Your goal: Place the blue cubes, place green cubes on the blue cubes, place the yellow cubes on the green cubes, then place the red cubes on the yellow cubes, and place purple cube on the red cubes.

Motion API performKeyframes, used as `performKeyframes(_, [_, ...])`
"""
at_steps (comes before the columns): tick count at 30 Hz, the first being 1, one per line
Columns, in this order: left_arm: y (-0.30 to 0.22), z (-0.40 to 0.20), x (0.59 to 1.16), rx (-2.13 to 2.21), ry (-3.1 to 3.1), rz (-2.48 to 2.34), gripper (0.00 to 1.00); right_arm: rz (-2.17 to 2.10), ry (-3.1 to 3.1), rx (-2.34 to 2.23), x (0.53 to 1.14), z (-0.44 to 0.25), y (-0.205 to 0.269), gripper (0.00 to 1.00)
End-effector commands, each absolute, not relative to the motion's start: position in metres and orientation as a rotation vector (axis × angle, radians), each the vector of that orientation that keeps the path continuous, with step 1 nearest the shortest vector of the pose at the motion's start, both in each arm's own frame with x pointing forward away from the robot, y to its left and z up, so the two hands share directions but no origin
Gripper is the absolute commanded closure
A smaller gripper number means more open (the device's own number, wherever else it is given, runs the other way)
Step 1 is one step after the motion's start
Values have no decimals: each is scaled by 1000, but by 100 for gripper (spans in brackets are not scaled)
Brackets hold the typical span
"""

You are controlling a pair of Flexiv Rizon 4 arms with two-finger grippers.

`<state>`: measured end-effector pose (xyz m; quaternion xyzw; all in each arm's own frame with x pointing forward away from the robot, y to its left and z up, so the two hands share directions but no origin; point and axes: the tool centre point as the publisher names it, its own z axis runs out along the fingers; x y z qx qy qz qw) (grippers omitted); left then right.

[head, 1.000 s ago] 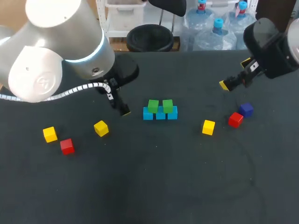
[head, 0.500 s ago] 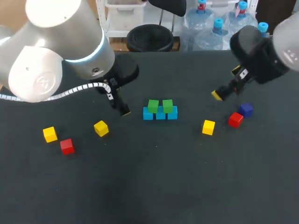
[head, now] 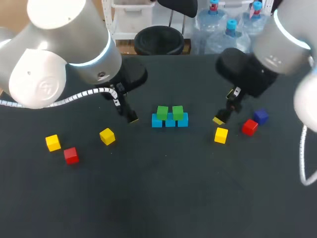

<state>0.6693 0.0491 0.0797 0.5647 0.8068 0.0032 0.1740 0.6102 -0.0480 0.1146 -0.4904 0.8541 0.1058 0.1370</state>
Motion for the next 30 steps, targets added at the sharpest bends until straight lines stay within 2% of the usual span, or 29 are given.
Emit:
performKeyframes(1, [49,80,670,1602,2287,7,0,402,2522,-1485,615,110,-46,0])
performKeyframes(19, [49,80,670,1602,2287,7,0,430,2556,-1587,605,86,-47,0])
performKeyframes(30, [49,80,670,1602,2287,7,0,304,2506,-1812,599,71,-46,0])
